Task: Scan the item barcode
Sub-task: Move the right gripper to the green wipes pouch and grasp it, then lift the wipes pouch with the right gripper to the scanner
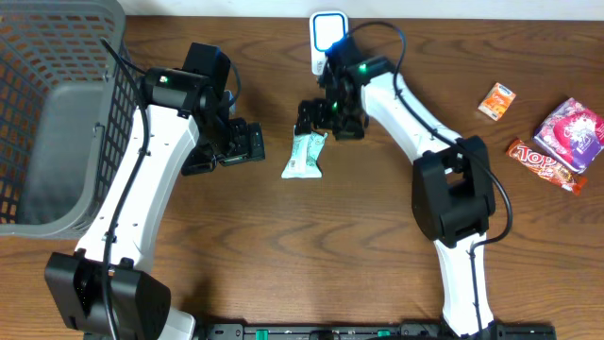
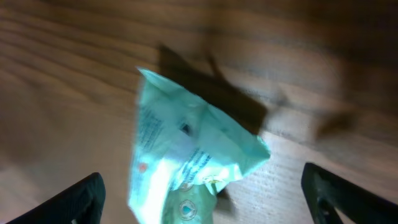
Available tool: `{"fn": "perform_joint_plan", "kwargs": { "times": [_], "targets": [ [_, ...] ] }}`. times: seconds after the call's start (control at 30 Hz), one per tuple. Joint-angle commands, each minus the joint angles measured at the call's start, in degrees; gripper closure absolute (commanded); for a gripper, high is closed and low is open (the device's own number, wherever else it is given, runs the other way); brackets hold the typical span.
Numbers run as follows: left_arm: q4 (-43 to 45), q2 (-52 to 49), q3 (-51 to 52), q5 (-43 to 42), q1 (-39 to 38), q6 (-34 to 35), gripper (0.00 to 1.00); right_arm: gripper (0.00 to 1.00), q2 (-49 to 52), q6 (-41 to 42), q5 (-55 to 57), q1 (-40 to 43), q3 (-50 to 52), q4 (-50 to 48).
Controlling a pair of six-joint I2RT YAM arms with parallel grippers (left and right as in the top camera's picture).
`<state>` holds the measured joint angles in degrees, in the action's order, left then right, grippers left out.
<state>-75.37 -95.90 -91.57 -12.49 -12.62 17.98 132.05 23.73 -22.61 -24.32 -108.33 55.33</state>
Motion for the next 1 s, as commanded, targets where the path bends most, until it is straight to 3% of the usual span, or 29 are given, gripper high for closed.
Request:
{"fn": "perform_joint_plan", "kwargs": {
  "times": [0.0,0.17,0.2,0.23,0.27,0.47,0.63,0.73,0.97],
  "targets": [
    [-0.2,-0.1,0.0,0.6,0.2,-0.5,0.02,0.1,-1.2,3.7,-2.6,-1.3,6.3,-3.1],
    [-0.2,-0.1,0.0,0.6,0.2,-0.5,0.02,0.63,-1.2,5.6,-2.8,-2.3,13.4,-8.2],
    [-0.2,-0.1,0.0,0.6,0.2,-0.5,0.02,0.75,-1.2,5.6,-2.8,-2.3,13.8,-8.3],
    [-0.2,-0.1,0.0,0.6,0.2,-0.5,0.02,0.95,-1.2,5.6,-2.8,-2.2,13.8,-8.3],
    [-0.2,-0.1,0.0,0.6,0.2,-0.5,0.02,0.99,-1.2,5.2,-2.8,-2.1,13.7,-8.3],
    [-0.2,-0.1,0.0,0.6,0.2,-0.5,0.02,0.99,-2.1,0.1,0.2,-0.2,5.7,-2.1],
    [-0.2,-0.1,0.0,0.6,0.2,-0.5,0.02,0.99,-2.4,2.8,30.9,-0.8,-6.3,13.9],
    [-0.2,-0.1,0.0,0.6,0.2,-0.5,0.02,0.99,-2.5,7.0,50.5,-2.5,-8.2,20.4],
    [-0.2,-0.1,0.0,0.6,0.2,-0.5,0.02,0.99,-2.3,12.7,66.4,-4.8,0.5,19.3]
  ]
}}
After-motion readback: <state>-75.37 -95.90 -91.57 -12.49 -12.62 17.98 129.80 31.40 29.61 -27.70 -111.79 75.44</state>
